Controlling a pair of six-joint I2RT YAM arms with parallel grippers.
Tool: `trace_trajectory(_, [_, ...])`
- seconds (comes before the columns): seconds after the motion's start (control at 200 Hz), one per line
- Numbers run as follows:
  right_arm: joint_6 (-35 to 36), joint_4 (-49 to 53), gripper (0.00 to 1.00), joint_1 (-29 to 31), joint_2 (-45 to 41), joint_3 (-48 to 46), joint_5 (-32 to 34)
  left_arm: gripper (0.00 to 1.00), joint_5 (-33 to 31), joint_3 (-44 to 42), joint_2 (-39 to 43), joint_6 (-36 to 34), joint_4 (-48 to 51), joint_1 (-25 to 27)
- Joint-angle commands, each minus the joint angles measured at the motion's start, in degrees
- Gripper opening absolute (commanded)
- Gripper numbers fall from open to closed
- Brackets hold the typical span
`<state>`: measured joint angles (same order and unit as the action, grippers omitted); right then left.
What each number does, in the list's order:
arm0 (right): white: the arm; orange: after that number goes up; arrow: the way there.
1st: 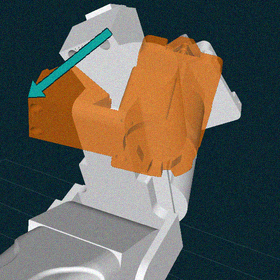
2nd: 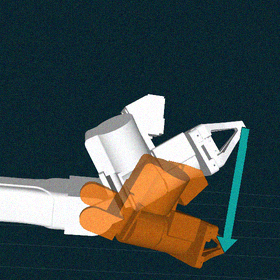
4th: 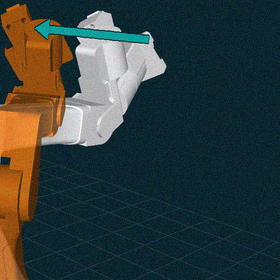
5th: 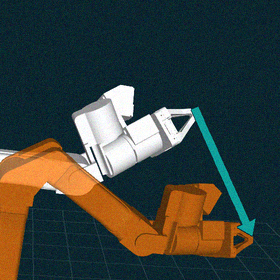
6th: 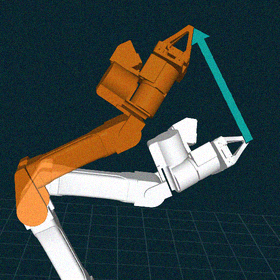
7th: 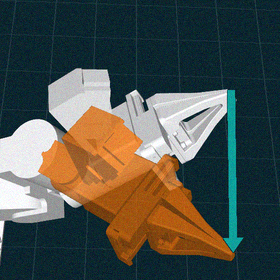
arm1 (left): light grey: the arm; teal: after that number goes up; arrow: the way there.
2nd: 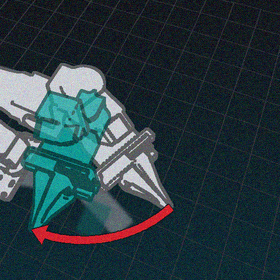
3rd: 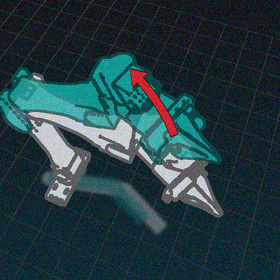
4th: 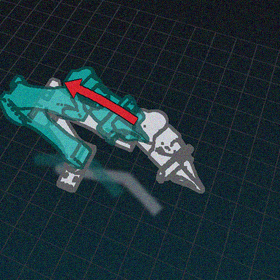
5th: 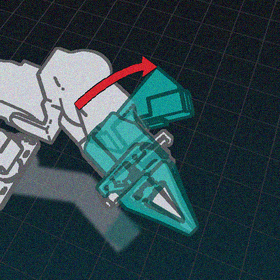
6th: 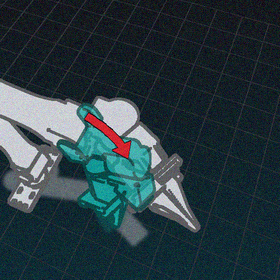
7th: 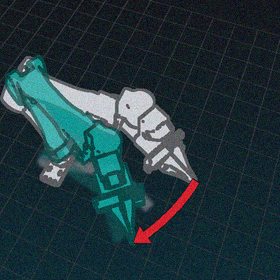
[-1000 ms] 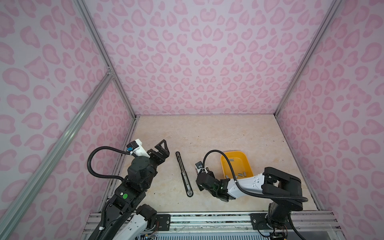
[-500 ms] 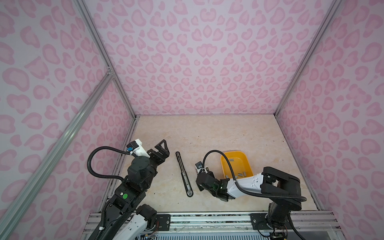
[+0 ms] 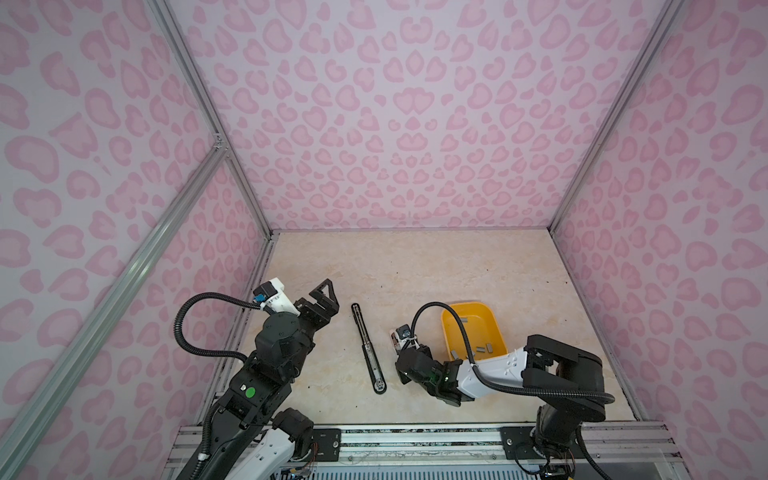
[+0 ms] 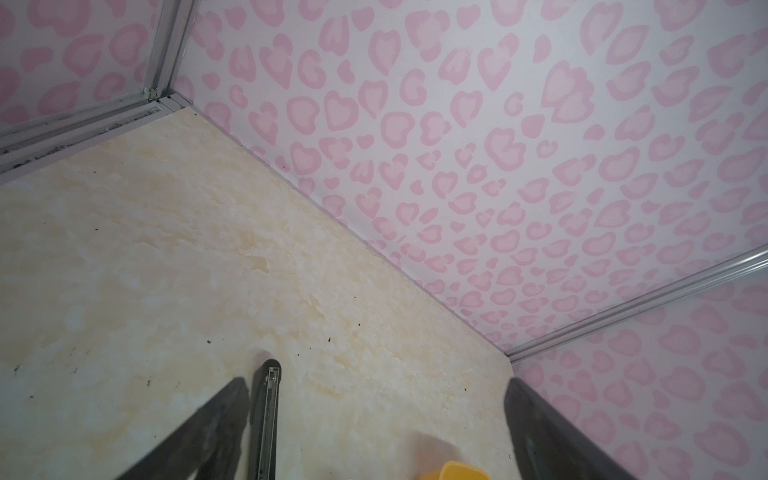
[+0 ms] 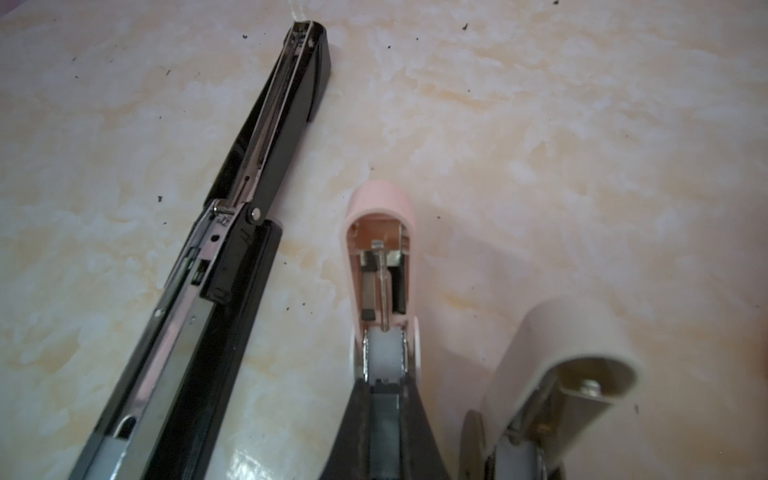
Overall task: Load the staples into the stapler
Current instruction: 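Push the strip down along the pink-topped stapler's channel with the right gripper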
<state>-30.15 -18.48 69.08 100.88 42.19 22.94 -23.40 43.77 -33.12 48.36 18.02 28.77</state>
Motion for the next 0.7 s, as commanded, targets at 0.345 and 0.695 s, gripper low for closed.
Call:
trace_trajectory(0.345, [-1.92,0.71,0.00,1.41,-0.64,-0.97,2.46,0.97,0.13,0.07,0.13,0.34,-1.76,-0.03])
trace_trajectory(0.695, [-2.24,0.65,0.23,1.50,-1.01,-1.06,2.10,0.97,0.22,0.06,0.06,0.34,-1.76,-0.03])
